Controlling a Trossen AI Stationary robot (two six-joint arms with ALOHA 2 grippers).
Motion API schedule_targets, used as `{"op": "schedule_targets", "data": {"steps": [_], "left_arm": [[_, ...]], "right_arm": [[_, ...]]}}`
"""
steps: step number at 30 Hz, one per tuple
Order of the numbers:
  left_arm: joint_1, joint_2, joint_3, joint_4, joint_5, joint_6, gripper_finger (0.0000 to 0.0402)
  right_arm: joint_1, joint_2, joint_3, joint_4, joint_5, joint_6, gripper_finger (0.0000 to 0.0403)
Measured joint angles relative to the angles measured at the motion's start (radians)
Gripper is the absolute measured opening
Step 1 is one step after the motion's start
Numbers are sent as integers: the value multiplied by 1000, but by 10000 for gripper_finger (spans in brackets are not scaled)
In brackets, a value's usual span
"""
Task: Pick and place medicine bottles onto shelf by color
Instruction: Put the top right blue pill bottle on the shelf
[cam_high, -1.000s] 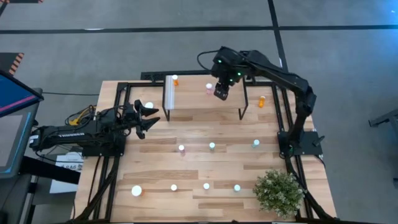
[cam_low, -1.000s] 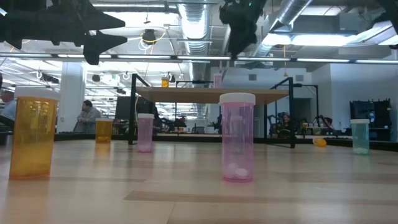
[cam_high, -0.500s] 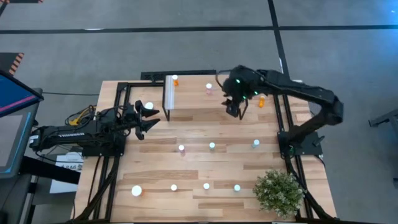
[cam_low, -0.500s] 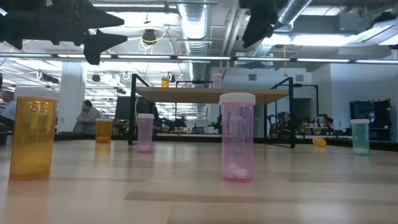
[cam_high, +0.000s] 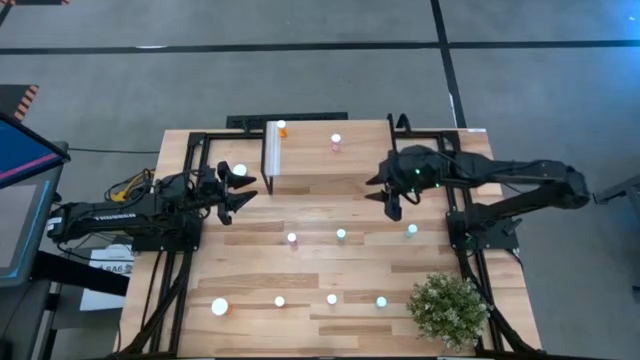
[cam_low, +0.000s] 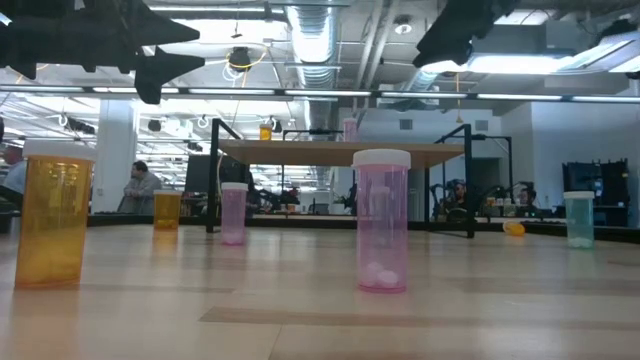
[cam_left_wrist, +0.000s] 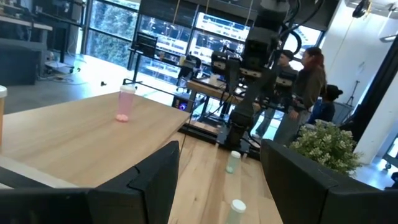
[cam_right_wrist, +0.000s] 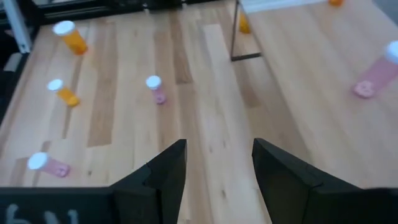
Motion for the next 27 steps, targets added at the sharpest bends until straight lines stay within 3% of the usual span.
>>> {"op": "schedule_targets", "data": {"steps": [9, 16, 22, 27], "left_arm": [[0, 0, 0, 0, 22, -1, 215], [0, 0, 0, 18, 138, -15, 215], [0, -4, 1, 196, 298, -28, 215], [0, -6, 2, 152, 315, -23, 215]], "right_arm": [[73, -44, -28, 11, 2, 36, 197], [199, -12, -28, 17, 64, 71, 193], [277, 7, -28, 28, 78, 92, 192], [296, -11, -94, 85, 83, 117, 187]]}}
